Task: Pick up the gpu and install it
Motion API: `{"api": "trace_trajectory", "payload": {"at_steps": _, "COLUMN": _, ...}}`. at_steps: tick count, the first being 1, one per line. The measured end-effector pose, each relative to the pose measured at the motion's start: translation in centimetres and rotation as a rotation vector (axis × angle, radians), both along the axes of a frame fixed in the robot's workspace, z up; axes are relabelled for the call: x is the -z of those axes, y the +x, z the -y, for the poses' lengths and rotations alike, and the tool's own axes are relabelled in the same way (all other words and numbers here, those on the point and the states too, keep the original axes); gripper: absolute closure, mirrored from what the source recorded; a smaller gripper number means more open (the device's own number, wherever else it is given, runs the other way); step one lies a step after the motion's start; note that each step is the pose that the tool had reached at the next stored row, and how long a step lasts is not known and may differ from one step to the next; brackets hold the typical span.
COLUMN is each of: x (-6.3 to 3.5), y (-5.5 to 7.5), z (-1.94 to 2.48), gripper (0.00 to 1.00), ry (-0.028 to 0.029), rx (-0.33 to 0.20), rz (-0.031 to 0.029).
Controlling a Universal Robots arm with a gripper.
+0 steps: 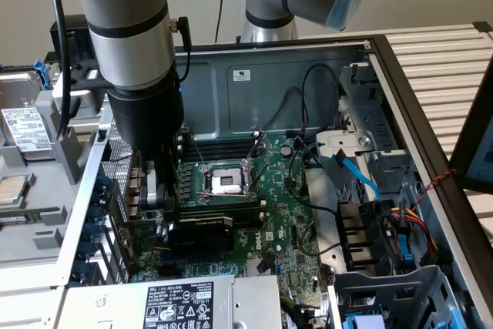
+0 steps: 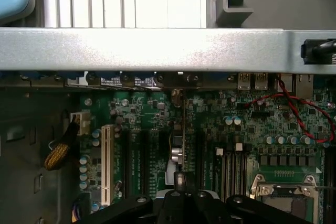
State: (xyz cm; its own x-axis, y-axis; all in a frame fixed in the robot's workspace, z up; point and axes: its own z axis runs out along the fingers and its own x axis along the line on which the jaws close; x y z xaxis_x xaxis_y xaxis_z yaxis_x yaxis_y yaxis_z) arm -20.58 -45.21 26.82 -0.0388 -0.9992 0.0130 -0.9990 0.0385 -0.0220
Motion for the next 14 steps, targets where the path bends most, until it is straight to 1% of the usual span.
{"api": "trace_trajectory", "payload": {"at_steps": 6, "x": 0.04, "y": 0.0, "z": 0.01, "gripper": 0.89, "ry": 0.0003, "rx": 0.001, "rz": 0.001}}
{"api": "trace_trajectory", "payload": {"at_steps": 14, "x": 0.07, "y": 0.0, "z": 0.02, "gripper": 0.89, "ry": 0.0, "rx": 0.003, "rz": 0.0009}}
